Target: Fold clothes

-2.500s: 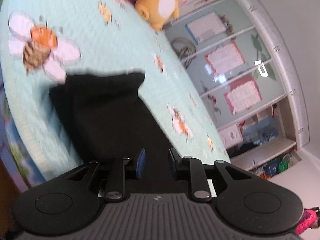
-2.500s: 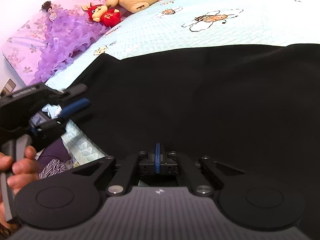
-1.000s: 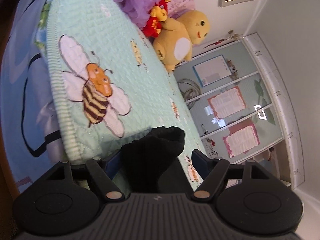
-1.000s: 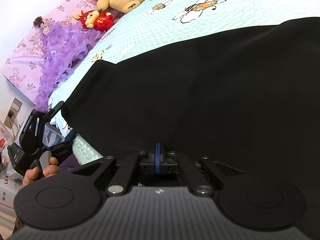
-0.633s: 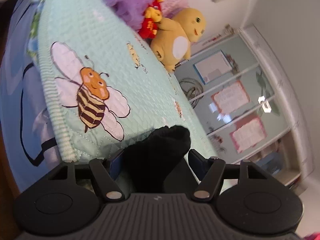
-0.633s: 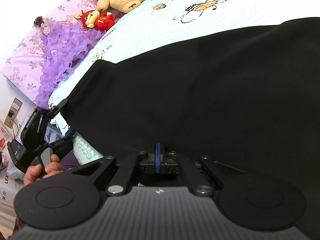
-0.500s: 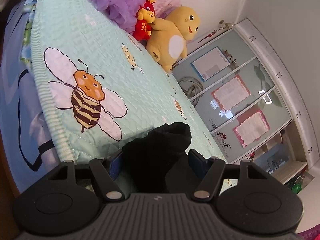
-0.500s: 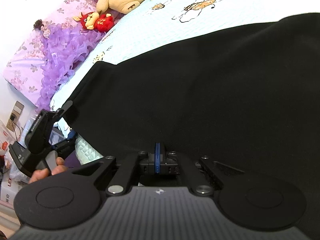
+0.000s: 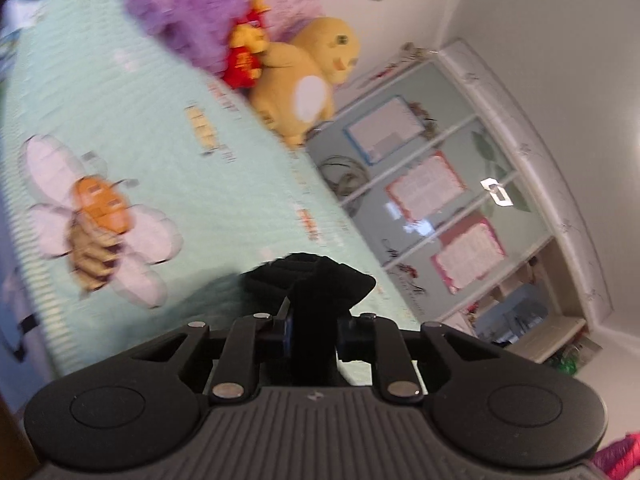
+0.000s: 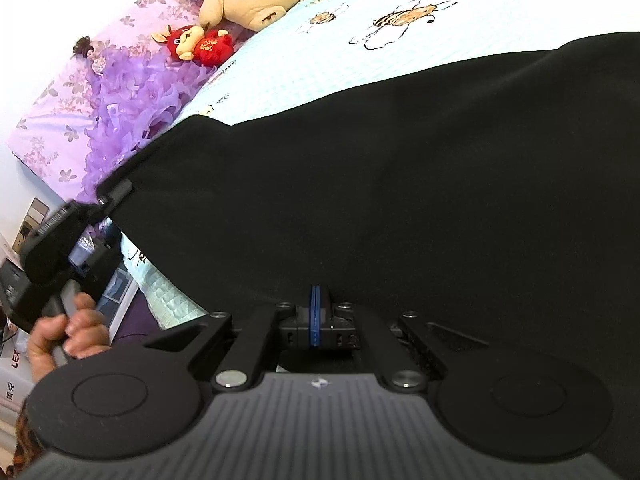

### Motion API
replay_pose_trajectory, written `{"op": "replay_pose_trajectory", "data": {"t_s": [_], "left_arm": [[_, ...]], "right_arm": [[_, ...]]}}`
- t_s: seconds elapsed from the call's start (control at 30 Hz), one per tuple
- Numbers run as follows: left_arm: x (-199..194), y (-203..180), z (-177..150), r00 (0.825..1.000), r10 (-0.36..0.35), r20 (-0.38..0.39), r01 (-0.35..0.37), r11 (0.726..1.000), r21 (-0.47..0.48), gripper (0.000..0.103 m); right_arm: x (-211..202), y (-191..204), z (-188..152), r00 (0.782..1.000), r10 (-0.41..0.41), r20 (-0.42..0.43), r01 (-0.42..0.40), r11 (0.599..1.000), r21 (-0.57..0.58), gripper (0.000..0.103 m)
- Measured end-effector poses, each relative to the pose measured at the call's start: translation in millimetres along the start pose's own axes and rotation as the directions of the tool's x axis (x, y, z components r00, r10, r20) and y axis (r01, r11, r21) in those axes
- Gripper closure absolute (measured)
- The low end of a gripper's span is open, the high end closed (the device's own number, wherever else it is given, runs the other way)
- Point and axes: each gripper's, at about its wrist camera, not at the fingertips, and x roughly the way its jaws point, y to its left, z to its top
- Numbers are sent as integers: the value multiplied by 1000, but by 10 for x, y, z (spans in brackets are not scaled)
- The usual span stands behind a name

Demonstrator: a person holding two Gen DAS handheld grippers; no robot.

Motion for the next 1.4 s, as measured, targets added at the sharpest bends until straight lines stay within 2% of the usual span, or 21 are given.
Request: {"op": "replay_pose_trajectory", "data": {"t_s": [0.13,0.23,0.3,0.37,0.43,0.5,0.57,0.63,0.67,0.73,0.77,0.8,0.83,0.87,0.9,0.97,1.03,1.2,1.37,1.4], "left_arm": [[81,-530,37,992,-121,-28,124,982,145,86],[183,-980,28,974,-211,-85,226,942,249,86],[236,-1337,-53,956,-261,-136,292,893,342,86],[280,-1724,-216,933,-299,-198,357,820,448,86],[318,-2098,-473,907,-321,-274,421,725,545,86],[348,-2427,-843,877,-321,-359,481,612,627,86],[371,-2684,-1318,838,-302,-455,546,464,697,86],[430,-2818,-1880,794,-247,-555,607,302,735,86],[485,-2826,-2142,774,-203,-600,633,233,738,86],[571,-2769,-2739,726,-87,-682,687,78,722,86],[594,-2688,-3011,712,-35,-701,701,-1,713,86],[616,-2604,-3247,703,10,-711,710,-67,701,86],[622,-2522,-3369,712,26,-702,700,-99,707,86],[602,-2464,-3441,732,18,-681,677,-127,725,86],[597,-2433,-3454,746,7,-666,660,-140,738,86],[648,-2399,-3394,753,4,-658,655,-107,748,86],[694,-2406,-3355,755,2,-656,655,-61,753,86],[638,-2437,-3477,777,-33,-628,627,-36,778,85],[579,-2522,-3519,759,-46,-649,650,10,760,80],[553,-2519,-3501,757,-47,-651,653,19,757,76]], "right_arm": [[-69,-128,21,998,59,1,-59,995,75,103],[-336,-309,-9,997,65,41,-70,990,124,103],[-546,-442,-36,995,63,73,-73,985,157,103],[-757,-575,-62,993,59,105,-78,979,188,103],[-967,-708,-89,989,54,136,-84,972,220,103],[-1251,-921,-166,983,23,180,-71,961,267,103],[-1567,-1196,-299,974,-23,227,-56,942,332,103],[-1839,-1467,-450,962,-67,265,-46,916,398,103],[-1952,-1594,-526,955,-91,282,-40,904,427,103],[-2131,-1808,-658,941,-134,311,-33,878,477,103],[-2193,-1897,-707,935,-145,324,-36,869,494,103],[-2231,-1960,-736,931,-149,332,-41,864,502,103],[-2257,-2007,-752,930,-150,337,-45,861,507,103],[-2273,-2033,-757,929,-153,338,-42,862,505,103],[-2279,-2032,-749,929,-158,334,-29,869,493,103],[-2281,-2033,-735,929,-149,339,-32,879,475,103],[-2277,-2039,-721,928,-133,349,-49,883,466,103],[-2291,-2124,-686,920,-95,380,-120,855,505,101],[-2195,-2105,-540,929,-67,364,-137,851,507,97],[-2177,-2114,-522,930,-60,363,-145,848,510,96]]}}
